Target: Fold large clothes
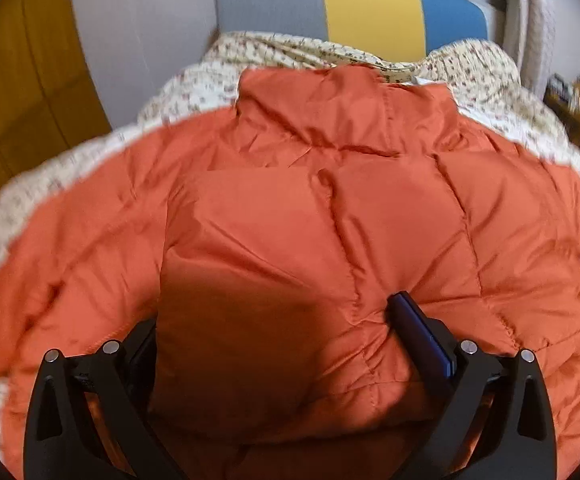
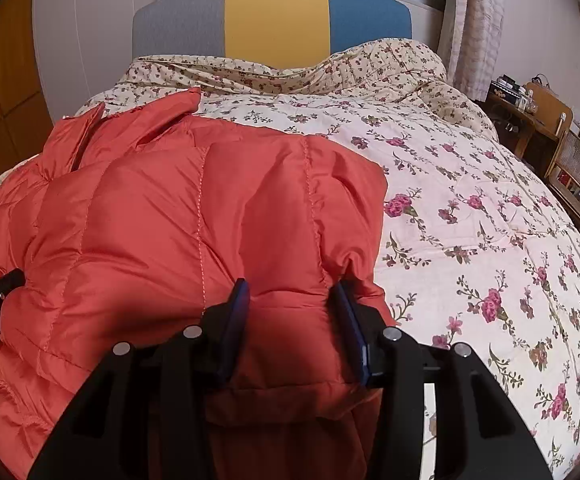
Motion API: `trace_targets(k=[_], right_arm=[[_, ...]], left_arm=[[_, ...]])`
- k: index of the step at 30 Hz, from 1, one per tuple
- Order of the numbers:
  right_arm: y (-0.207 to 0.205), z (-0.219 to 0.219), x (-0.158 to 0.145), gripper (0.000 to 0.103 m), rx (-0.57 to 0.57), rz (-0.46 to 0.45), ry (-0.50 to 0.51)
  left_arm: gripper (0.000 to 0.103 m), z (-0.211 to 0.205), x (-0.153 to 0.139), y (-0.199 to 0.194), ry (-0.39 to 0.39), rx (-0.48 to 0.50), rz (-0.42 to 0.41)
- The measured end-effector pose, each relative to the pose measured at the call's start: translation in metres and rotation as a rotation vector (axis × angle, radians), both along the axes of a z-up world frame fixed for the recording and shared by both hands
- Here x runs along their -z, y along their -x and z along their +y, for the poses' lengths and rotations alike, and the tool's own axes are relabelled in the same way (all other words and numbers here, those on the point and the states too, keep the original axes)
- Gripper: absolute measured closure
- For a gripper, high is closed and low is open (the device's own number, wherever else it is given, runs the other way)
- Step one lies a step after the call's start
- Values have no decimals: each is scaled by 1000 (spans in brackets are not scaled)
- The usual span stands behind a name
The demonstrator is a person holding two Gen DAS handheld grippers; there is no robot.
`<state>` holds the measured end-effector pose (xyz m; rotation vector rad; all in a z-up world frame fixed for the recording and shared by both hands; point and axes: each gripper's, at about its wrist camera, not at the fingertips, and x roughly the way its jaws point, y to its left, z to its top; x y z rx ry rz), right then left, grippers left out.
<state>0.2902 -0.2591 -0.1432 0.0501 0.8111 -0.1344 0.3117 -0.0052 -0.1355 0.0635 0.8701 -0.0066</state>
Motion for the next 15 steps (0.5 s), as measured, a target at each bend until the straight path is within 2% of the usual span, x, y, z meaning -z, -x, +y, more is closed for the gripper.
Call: trace_targets(k=[4, 8, 11, 15], right_arm=[[0, 0, -1, 58, 2, 0, 10], [-1, 0, 0, 58, 4, 0, 12], [-1, 0, 0, 58, 5, -1, 18], [-1, 1, 0, 58, 5, -2, 19]], left_arm=[[3, 3, 1, 3, 13, 3, 4], [3, 14, -8, 13, 78, 11, 5], [3, 35, -23, 27, 151, -21, -22], [3, 82, -42, 46, 280, -121, -76]])
